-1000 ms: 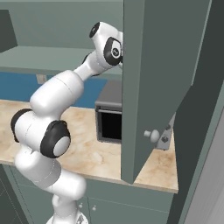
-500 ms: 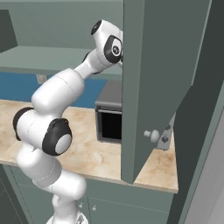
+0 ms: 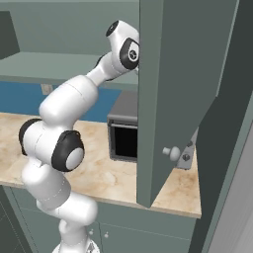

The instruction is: Retrieve the tupperware from the cabinet, then place the raw meat into the tupperware to avoid contamination.

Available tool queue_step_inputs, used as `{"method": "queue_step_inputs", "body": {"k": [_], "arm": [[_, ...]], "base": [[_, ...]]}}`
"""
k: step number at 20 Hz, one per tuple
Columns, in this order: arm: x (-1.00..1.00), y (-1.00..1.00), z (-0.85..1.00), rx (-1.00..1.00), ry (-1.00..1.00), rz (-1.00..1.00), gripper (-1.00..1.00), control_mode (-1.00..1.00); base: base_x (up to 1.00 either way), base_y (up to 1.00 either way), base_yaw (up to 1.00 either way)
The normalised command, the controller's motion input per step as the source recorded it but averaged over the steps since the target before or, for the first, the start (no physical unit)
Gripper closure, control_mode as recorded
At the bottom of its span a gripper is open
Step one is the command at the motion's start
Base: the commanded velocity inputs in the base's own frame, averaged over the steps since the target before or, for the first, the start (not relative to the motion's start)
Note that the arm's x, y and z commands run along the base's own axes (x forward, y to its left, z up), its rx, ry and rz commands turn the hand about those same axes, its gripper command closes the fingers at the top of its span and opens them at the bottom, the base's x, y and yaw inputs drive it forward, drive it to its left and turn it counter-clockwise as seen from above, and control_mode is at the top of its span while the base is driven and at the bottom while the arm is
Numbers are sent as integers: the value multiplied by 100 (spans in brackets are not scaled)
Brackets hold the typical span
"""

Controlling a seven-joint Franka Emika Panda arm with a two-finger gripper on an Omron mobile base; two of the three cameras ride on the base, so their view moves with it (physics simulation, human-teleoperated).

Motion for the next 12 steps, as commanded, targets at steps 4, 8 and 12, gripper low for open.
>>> {"method": "queue_step_inputs", "body": {"k": [4, 8, 12], "arm": [[25, -7, -27, 3, 0, 0, -100, -100], [15, 0, -12, 1, -2, 0, -100, -100], [7, 0, -8, 0, -1, 0, -100, -100]], "base": [[0, 0, 0], [0, 0, 0], [0, 0, 0]]}}
